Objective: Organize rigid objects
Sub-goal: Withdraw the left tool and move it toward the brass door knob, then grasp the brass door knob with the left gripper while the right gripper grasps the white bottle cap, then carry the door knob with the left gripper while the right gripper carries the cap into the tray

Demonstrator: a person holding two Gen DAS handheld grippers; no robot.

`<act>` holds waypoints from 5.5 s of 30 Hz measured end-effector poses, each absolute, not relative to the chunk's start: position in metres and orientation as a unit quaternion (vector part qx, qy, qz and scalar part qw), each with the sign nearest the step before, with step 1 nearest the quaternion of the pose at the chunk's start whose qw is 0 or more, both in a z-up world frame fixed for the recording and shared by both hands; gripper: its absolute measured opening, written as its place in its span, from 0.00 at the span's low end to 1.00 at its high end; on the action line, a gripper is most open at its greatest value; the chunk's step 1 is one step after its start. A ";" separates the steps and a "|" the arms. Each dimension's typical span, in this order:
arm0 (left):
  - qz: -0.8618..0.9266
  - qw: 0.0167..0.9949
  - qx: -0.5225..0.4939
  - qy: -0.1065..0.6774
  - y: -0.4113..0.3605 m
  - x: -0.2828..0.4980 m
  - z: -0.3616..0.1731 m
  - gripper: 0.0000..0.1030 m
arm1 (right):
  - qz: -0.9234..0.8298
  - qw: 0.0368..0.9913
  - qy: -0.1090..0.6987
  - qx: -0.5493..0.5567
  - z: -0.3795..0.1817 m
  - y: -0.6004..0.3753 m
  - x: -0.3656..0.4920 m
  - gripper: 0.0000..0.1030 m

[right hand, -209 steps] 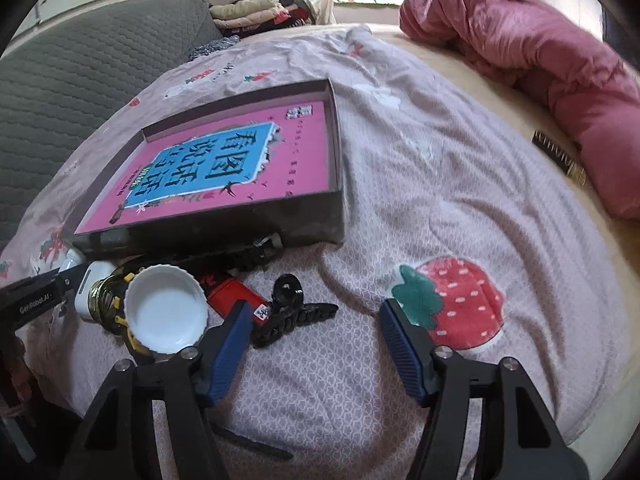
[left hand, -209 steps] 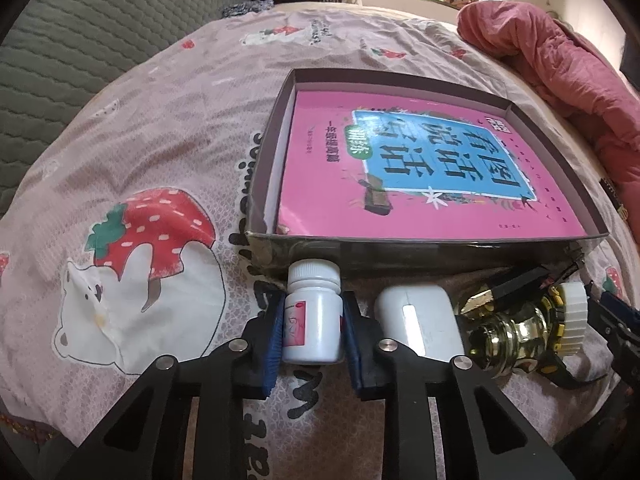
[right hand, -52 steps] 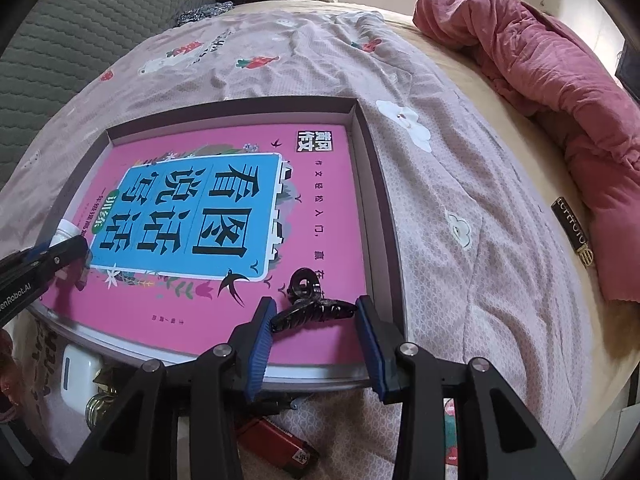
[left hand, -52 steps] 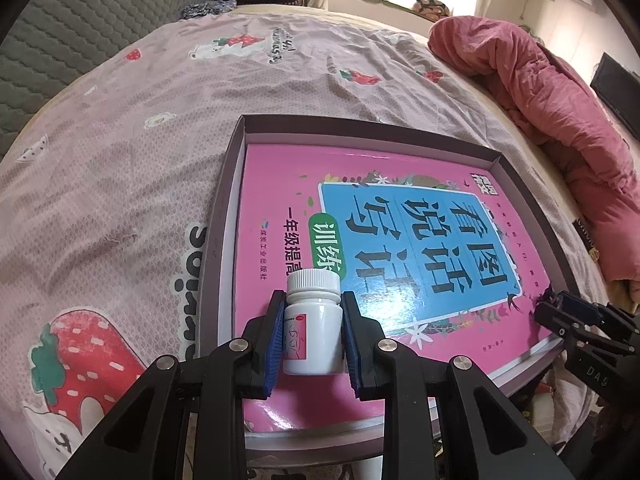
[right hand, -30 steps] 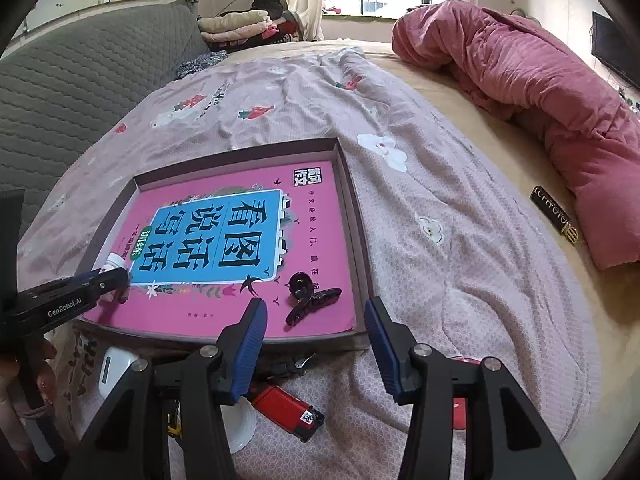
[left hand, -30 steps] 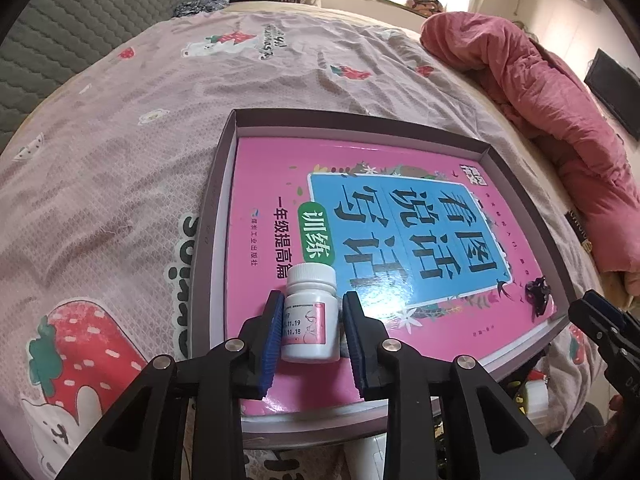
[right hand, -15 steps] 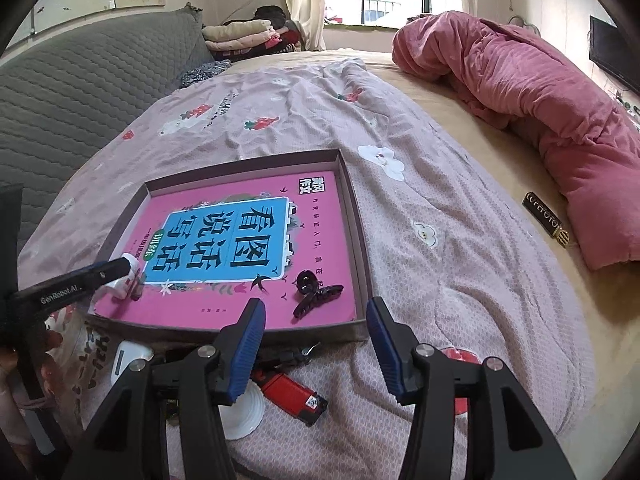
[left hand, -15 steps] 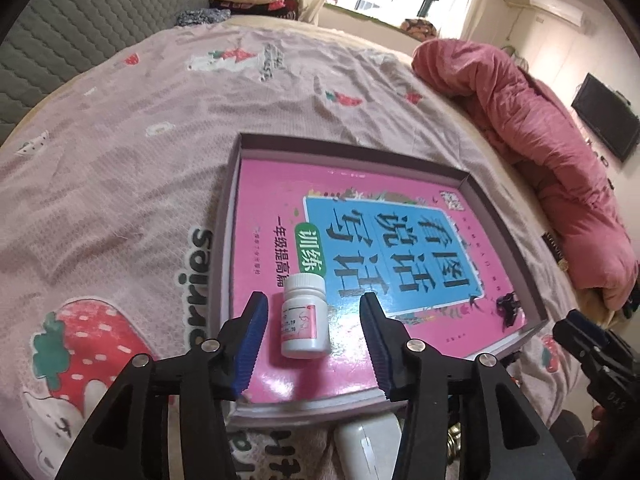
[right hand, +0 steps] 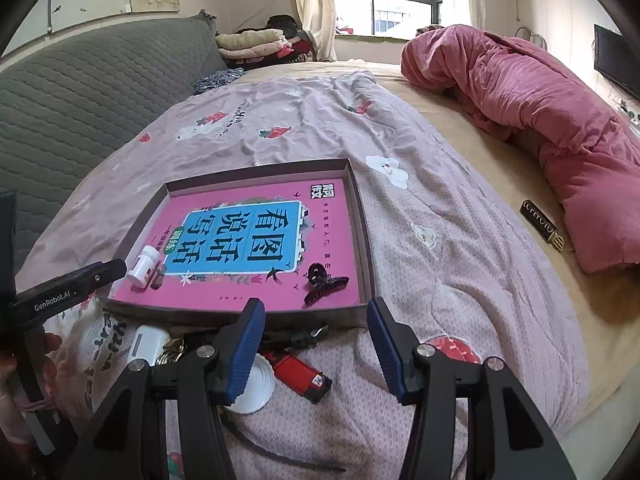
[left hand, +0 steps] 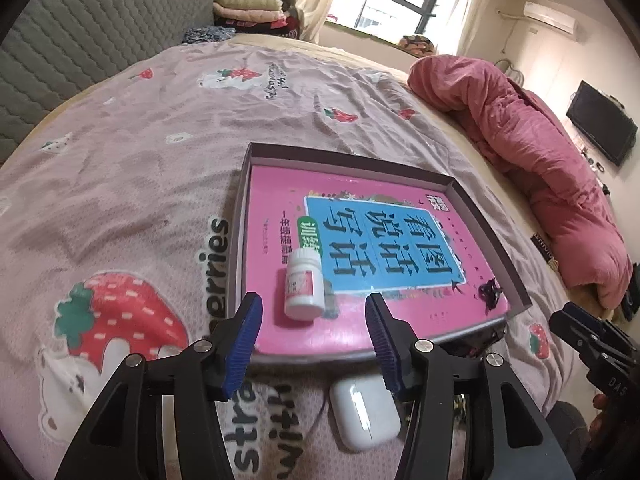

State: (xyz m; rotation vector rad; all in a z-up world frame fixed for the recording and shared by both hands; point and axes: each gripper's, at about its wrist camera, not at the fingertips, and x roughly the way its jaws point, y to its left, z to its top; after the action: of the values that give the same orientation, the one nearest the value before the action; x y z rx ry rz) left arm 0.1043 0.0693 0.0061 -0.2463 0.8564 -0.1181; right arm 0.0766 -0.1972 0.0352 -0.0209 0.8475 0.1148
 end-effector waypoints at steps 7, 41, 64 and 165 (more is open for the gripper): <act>-0.049 0.902 -0.112 0.415 0.056 0.077 0.009 0.54 | 0.069 0.909 0.411 -0.018 0.032 -0.195 0.063 0.51; -0.115 0.868 -0.035 0.481 -0.020 0.048 -0.018 0.54 | 0.197 0.873 0.444 -0.037 -0.009 -0.166 0.046 0.39; -0.126 0.861 -0.049 0.490 -0.035 0.056 -0.023 0.54 | 0.234 0.870 0.433 -0.007 -0.013 -0.179 0.065 0.04; -0.102 0.890 -0.137 0.424 0.016 0.129 -0.001 0.35 | 0.177 0.904 0.385 -0.058 0.027 -0.150 0.099 0.04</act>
State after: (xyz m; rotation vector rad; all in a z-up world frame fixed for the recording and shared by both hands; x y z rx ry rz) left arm 0.1286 0.0156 -0.0011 -0.2843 0.8803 -0.2110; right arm 0.0992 -0.1498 0.0266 -0.1202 0.7949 0.3667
